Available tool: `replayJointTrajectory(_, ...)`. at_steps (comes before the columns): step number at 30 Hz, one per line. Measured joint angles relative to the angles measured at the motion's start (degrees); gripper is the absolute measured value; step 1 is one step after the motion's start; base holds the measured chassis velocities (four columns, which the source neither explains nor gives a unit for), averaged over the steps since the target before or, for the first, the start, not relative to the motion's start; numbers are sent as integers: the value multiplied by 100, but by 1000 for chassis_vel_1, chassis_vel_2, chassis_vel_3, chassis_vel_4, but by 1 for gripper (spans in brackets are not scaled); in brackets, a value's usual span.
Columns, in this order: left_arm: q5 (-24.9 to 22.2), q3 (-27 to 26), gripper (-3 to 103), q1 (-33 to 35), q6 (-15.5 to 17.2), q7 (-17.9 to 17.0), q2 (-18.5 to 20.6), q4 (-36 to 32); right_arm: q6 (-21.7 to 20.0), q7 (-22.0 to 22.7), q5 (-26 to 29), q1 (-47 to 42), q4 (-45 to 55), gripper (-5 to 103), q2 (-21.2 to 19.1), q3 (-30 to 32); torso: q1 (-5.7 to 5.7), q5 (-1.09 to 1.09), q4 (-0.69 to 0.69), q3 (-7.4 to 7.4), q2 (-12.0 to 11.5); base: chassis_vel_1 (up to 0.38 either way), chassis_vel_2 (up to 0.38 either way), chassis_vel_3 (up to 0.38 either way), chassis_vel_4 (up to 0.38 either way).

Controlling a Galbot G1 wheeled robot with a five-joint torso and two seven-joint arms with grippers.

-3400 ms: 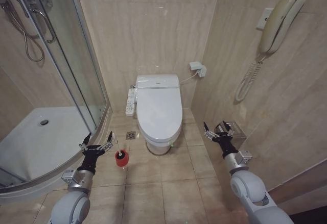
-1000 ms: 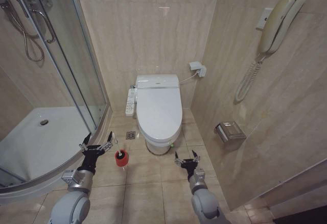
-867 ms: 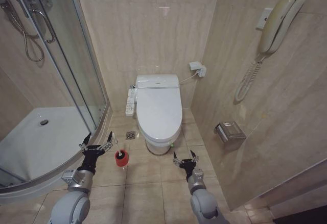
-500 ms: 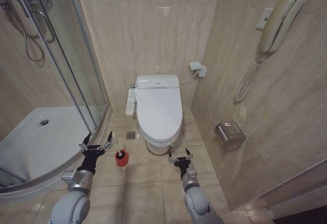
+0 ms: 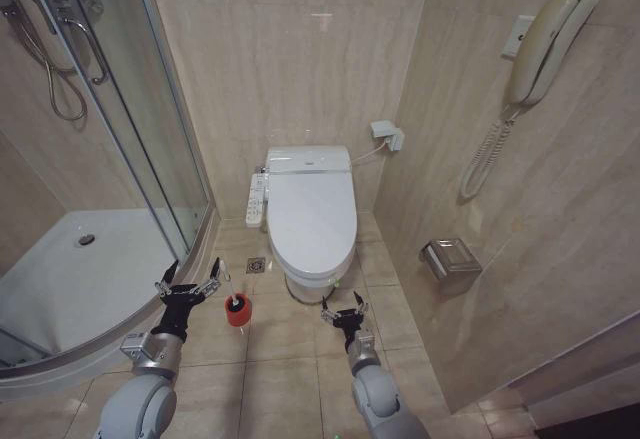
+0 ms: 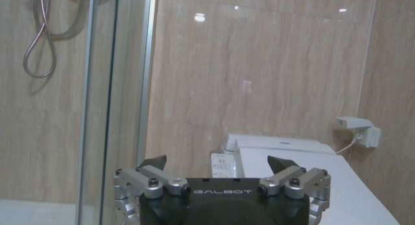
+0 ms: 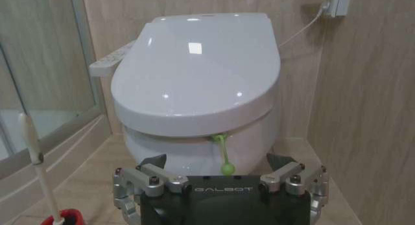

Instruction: Open the toilet lid, clean the toilet bowl with a toilet brush, close the toilet lid, and flush.

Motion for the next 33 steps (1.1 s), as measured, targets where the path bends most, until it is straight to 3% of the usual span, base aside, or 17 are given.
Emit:
replayJointTrajectory(22,0,0,100,0,0,0,0,0,134,-29,-166,292,-548,100,148,-68,0,0,0,0,0,0,0,0,0)
replayJointTrajectory(33,0,0,100,0,0,0,0,0,316,223,-282,651,-1092,100,270,-52,0,0,0,0,0,0,0,0,0)
